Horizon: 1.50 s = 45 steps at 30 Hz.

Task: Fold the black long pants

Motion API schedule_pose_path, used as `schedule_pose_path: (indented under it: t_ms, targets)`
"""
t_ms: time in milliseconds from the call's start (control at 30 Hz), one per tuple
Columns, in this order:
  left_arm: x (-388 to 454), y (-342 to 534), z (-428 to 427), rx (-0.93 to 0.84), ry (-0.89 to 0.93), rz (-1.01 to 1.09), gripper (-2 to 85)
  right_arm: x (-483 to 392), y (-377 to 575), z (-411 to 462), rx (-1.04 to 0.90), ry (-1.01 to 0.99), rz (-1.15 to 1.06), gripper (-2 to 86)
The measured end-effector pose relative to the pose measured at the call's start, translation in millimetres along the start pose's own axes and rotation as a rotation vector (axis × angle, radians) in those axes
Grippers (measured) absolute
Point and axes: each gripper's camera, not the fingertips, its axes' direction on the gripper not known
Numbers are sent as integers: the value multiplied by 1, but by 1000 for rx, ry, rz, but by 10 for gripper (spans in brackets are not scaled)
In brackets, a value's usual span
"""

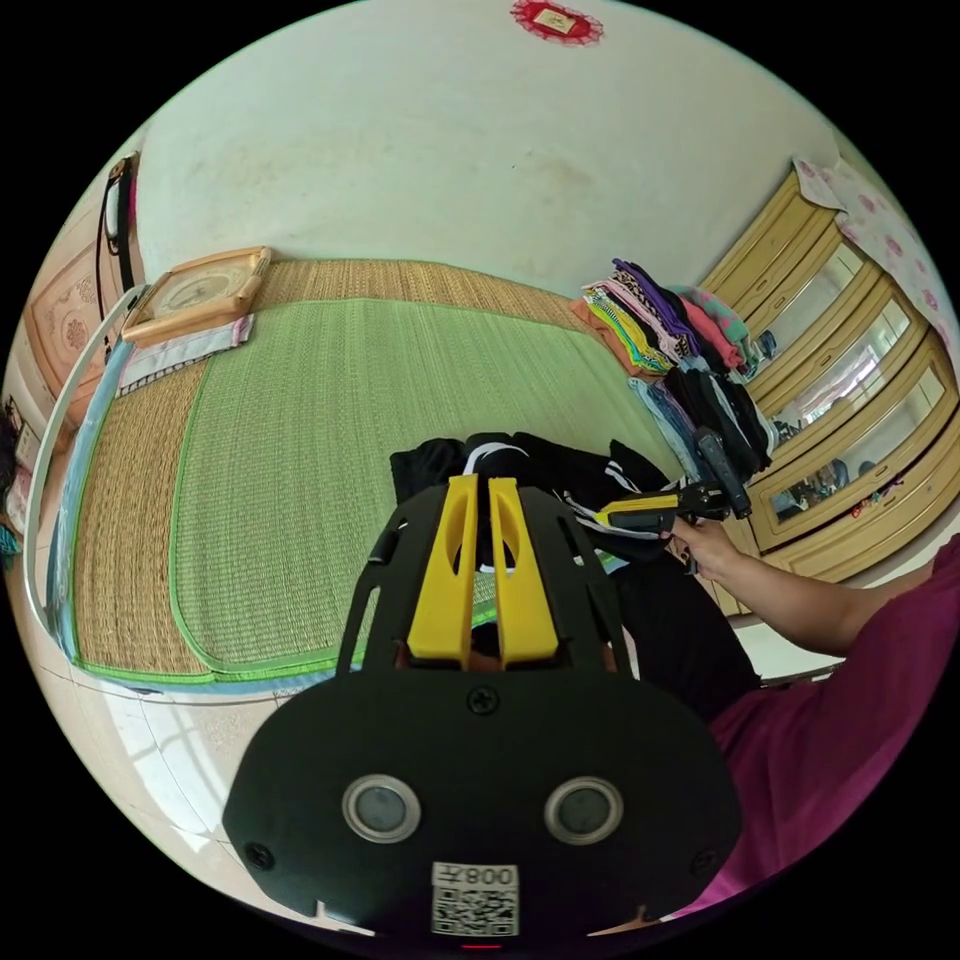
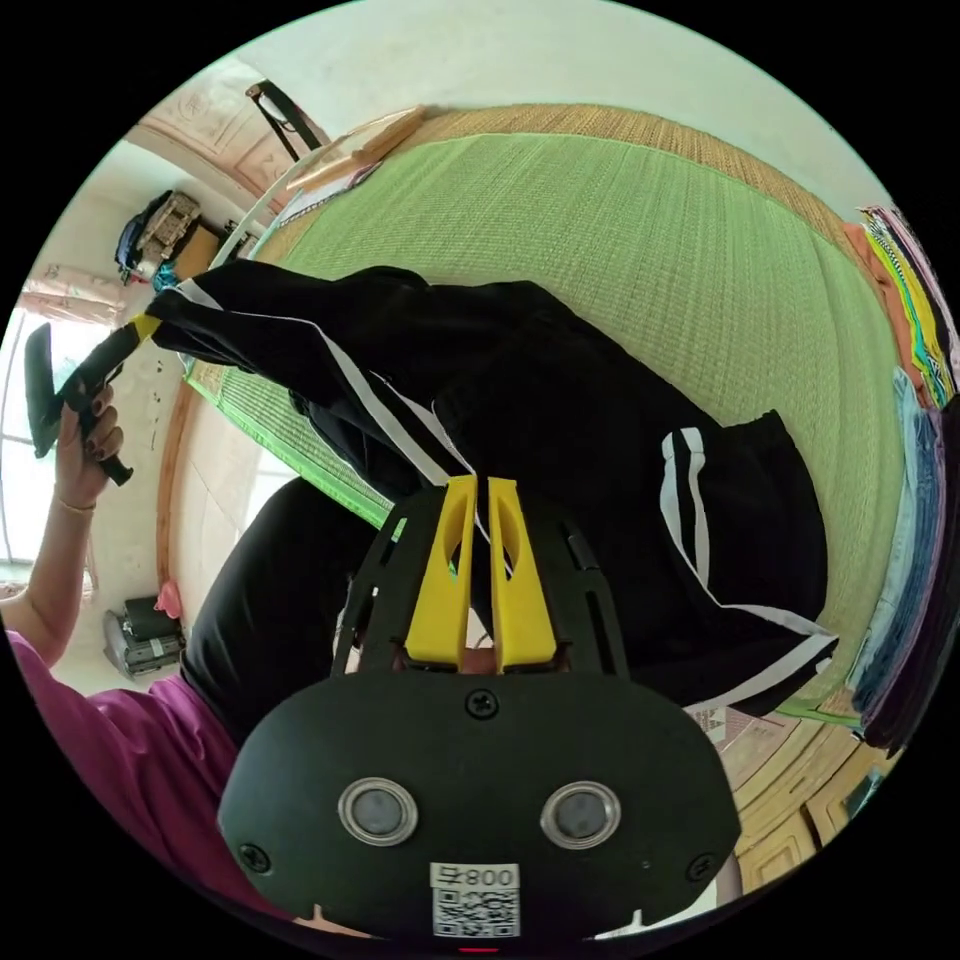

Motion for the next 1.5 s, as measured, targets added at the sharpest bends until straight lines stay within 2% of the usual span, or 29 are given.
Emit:
schedule_pose_path:
  t_ms: [200,500,567,667,733,867,967,1167,1267,1500]
  targets:
    - [-6,8,-6,39,9,-2,20,11,19,-50,135,-116,79,7]
    - [-29,-12,-38,235,34,-7,23,85,94,-193,699,-432,279,7]
    - [-35,-34,-37,248,-8,7,24,106,88,-223,825,-427,313,9]
    - [-56,-84,-17,218,-42,-40,29,142,47,-246,897,-458,380,14]
    - [-81,-115,11,174,-75,-142,37,163,8,-249,859,-512,401,19]
    - [-110,-118,55,81,-143,-325,50,172,-60,-226,667,-362,481,48]
    - [-118,-84,85,47,-114,-331,66,161,-74,-189,589,-250,492,75]
    - [-147,5,114,11,-41,-465,82,112,-62,-73,362,-262,346,74]
    - [-144,29,138,-104,-33,-458,89,75,-57,-19,245,-254,279,79]
    - [-131,29,195,-306,-175,-407,85,8,-68,57,28,-130,113,92]
